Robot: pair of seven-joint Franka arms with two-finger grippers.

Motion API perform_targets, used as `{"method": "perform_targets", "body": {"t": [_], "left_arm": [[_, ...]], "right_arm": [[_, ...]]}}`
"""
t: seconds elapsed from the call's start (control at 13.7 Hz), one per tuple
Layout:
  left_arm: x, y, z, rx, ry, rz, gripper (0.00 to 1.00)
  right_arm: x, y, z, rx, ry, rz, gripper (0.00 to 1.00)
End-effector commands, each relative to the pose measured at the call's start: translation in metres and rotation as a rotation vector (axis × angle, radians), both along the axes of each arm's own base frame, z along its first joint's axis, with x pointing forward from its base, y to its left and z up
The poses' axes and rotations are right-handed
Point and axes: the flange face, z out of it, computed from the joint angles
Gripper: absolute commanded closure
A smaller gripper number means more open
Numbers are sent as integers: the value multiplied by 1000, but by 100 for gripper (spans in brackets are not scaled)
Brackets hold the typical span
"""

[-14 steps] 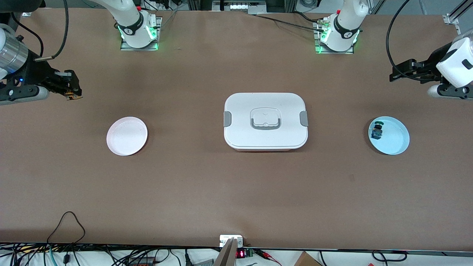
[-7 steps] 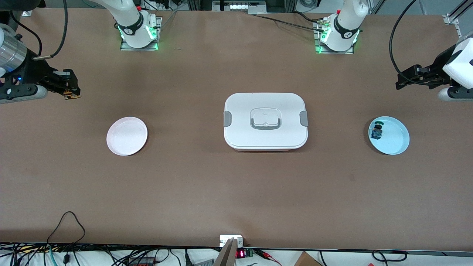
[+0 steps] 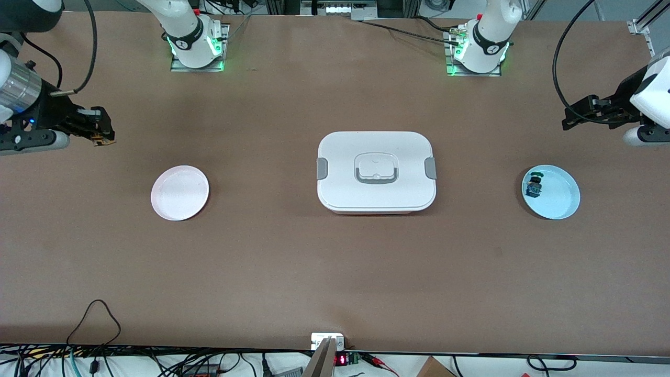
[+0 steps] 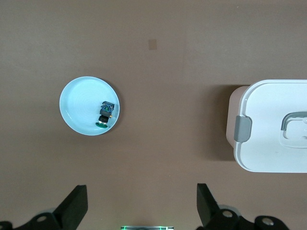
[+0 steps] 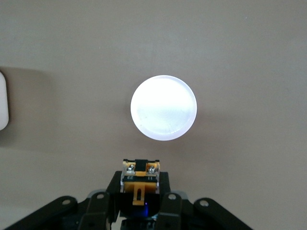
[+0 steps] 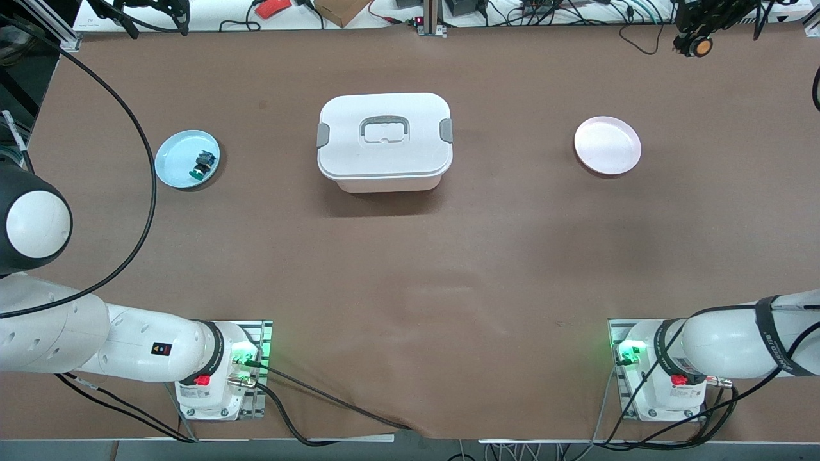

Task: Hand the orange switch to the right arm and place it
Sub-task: 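Lower the orange switch onto the white plate with the right gripper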

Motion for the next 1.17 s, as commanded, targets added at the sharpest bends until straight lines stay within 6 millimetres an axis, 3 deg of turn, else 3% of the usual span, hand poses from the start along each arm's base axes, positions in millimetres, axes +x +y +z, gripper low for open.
{"method": "perform_targets", "body": {"t": [0.0, 0.15, 0.51, 0.88, 1.1], "left_arm": [[4, 14, 1, 4, -34, -17, 0], [5, 21, 1, -12, -43, -74, 0], [4, 11, 2, -13, -39, -46, 0], [5, 13, 0, -2, -37, -45, 0], [5, 11, 1, -1, -54, -46, 0]], "right_arm": [[-3, 5, -39, -16, -16, 3, 100], [-2, 7, -71, -17, -39, 2, 100], [-4, 18, -187, -17, -114, 3, 100], [-5, 15, -279, -26, -130, -2, 100], [-10, 12, -320, -30, -177, -13, 100]]}}
